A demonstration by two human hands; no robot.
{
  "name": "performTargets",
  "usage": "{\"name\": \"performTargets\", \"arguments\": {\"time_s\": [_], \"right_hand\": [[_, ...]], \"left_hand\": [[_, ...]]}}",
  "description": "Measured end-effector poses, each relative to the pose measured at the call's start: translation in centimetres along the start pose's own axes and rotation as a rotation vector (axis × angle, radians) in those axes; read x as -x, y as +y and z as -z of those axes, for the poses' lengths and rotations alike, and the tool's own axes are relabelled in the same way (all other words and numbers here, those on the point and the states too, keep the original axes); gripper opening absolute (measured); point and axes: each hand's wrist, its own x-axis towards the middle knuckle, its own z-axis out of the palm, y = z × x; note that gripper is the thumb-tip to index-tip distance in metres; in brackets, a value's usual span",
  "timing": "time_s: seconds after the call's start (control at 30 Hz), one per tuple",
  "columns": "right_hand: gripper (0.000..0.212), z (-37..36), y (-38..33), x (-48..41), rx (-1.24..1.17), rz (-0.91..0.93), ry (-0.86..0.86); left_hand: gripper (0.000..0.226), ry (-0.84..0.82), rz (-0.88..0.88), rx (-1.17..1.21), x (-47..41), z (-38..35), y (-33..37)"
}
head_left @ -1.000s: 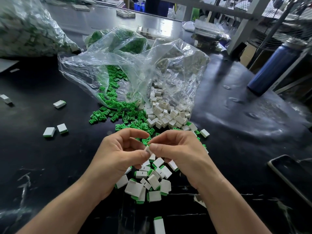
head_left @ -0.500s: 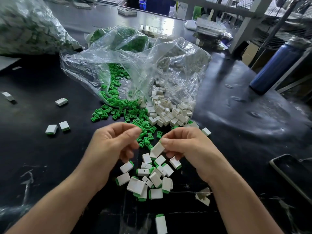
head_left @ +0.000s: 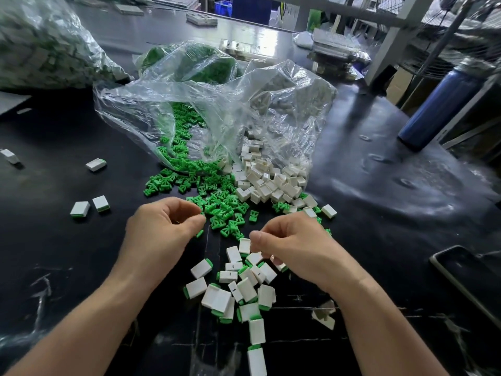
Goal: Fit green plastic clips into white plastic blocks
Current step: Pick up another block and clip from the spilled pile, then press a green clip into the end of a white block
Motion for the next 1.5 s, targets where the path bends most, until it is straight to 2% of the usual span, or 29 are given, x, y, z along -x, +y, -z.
{"name": "performTargets", "arguments": {"time_s": [0.13, 0.2, 0.37, 0.5, 0.67, 0.73, 0.87, 0.97, 1.13, 1.27, 1.4, 1.5], "right_hand": [[0.027, -0.2, 0.2, -0.4, 0.052, -0.002, 0.098], [0.029, -0.2, 0.4, -0.6, 0.063, -0.006, 0.128], [0.027, -0.3, 1.0, -0.9, 0.091, 0.010, 0.216], [0.024, -0.2, 1.3, -1.4, 0.097, 0.045, 0.315], [0.012, 0.1, 1.4, -2.6, 0.127, 0.066, 0.395], [0.014, 0.1, 1.2, -3.4, 0.141, 0.090, 0.426], [0.042, -0.1, 1.2, -5.1, 0.302, 0.138, 0.429], [0.053, 0.1, 1.3, -6.2, 0.438, 0.164, 0.392], [0.040, 0.0, 1.9, -7.2, 0.479, 0.182, 0.418], [0.030, 0.4, 1.6, -6.7, 0.310, 0.222, 0.501], [0.028, 0.6, 0.8, -4.6, 0.104, 0.253, 0.507], [0.029, -0.2, 0.5, -2.8, 0.051, 0.274, 0.474]], "left_hand": [[0.025, -0.055, -0.125, -0.409, 0.2, 0.1, 0.0], [0.026, -0.097, -0.152, -0.513, 0.2, 0.1, 0.1], [0.016, -0.117, -0.172, -0.563, 0.3, 0.0, 0.2], [0.025, -0.145, -0.156, -0.611, 0.2, -0.2, 0.0], [0.011, -0.138, -0.203, -0.639, 0.5, -0.3, 0.0], [0.006, -0.120, -0.228, -0.612, 0.6, -0.3, 0.1], [0.008, -0.021, -0.275, -0.463, 0.6, -0.6, 0.5], [0.009, -0.004, -0.294, -0.421, 0.8, -0.8, 0.5], [0.009, 0.003, -0.313, -0.369, 0.9, -0.8, 0.5], [0.011, -0.006, -0.306, -0.294, 0.7, -0.8, 0.5], [0.021, -0.104, -0.201, -0.057, 0.6, -0.7, 0.8], [0.025, -0.249, -0.032, 0.244, 0.8, -0.5, 1.5]]}}
